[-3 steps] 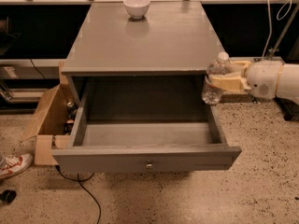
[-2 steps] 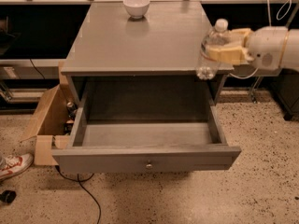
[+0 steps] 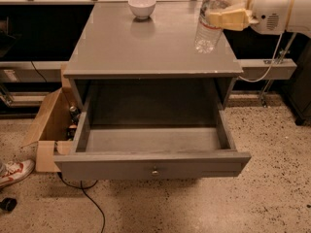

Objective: Pick water bottle from top drawer and place on counter

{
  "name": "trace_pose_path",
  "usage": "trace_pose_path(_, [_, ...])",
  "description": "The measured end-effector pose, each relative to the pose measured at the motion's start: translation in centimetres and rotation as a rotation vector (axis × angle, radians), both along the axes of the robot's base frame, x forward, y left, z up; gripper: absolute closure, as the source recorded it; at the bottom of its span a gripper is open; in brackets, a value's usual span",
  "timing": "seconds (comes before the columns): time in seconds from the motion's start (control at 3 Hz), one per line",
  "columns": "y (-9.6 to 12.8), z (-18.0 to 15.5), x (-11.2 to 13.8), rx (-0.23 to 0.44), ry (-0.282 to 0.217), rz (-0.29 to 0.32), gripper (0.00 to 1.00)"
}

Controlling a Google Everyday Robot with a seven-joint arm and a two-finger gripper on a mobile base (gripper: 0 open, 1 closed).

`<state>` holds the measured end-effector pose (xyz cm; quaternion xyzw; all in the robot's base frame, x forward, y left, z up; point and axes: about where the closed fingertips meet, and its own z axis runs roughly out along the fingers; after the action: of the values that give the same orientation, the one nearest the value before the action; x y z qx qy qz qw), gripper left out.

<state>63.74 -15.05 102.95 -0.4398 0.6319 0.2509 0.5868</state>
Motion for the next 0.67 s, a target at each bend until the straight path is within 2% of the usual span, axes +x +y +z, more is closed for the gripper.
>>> trace_pose_path(0.33, [1.6, -0.3, 3.1, 0.014, 0.012, 0.007, 1.00])
trace_pose_path(0.67, [2.9, -0.6, 7.2, 0.036, 0.041, -0.040, 1.00])
